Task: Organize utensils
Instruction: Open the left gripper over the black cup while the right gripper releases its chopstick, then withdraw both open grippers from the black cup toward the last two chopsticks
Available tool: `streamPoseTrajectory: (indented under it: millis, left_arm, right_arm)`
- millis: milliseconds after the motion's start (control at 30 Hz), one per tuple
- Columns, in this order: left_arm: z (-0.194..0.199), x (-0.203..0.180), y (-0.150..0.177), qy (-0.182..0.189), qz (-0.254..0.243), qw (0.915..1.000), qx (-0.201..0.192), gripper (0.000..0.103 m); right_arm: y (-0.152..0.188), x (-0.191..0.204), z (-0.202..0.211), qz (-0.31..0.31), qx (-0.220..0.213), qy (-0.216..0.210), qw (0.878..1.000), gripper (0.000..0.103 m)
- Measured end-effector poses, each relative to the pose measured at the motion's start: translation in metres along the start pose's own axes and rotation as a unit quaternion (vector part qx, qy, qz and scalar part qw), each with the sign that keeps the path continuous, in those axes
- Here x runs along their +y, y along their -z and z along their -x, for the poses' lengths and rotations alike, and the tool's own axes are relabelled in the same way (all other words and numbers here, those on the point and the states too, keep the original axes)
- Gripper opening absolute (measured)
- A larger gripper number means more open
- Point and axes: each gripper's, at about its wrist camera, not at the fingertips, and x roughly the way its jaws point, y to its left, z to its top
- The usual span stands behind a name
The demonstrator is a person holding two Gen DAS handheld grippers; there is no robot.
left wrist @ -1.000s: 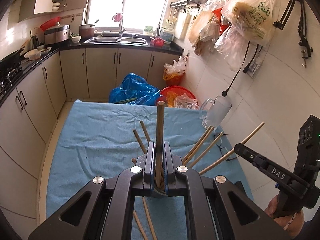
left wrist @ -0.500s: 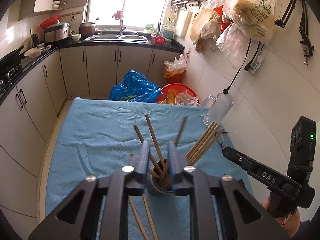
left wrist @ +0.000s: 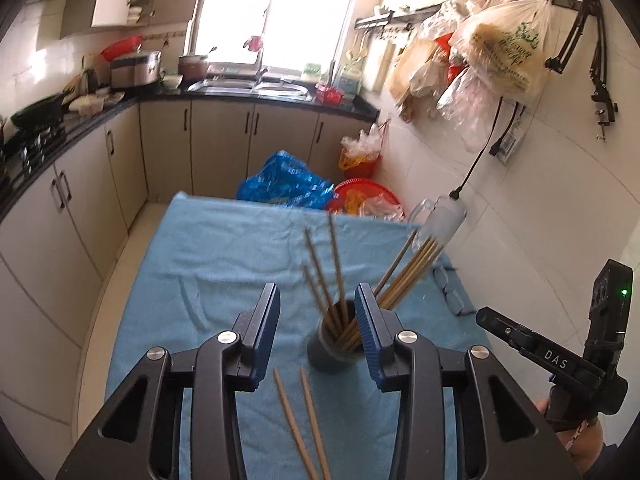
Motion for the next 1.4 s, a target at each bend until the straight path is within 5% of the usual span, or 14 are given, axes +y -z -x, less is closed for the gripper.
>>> streamPoseTrajectory:
  millis: [633, 1033, 1400]
  left_arm:
    - [-0.048, 0.05, 0.118, -0.036, 0.055, 0.9829, 0.172, 0.037]
    - [-0.039, 0.082, 0.128, -0.058, 0.081, 0.9795, 0.175, 0.037]
    - [-0.029, 0.112, 0.136, -0.07, 0.097, 0.9764, 0.18, 0.037]
  right_arm:
    - [0.101, -0.002, -0.068, -0.002, 0.156, 0.009, 0.988, 0.049]
    - [0.145, 0.025, -0.11, 0.042, 0.234, -0.011, 0.971, 0.048]
    - [0.177, 0.053, -0.144, 0.09, 0.265, 0.007, 0.96, 0.021]
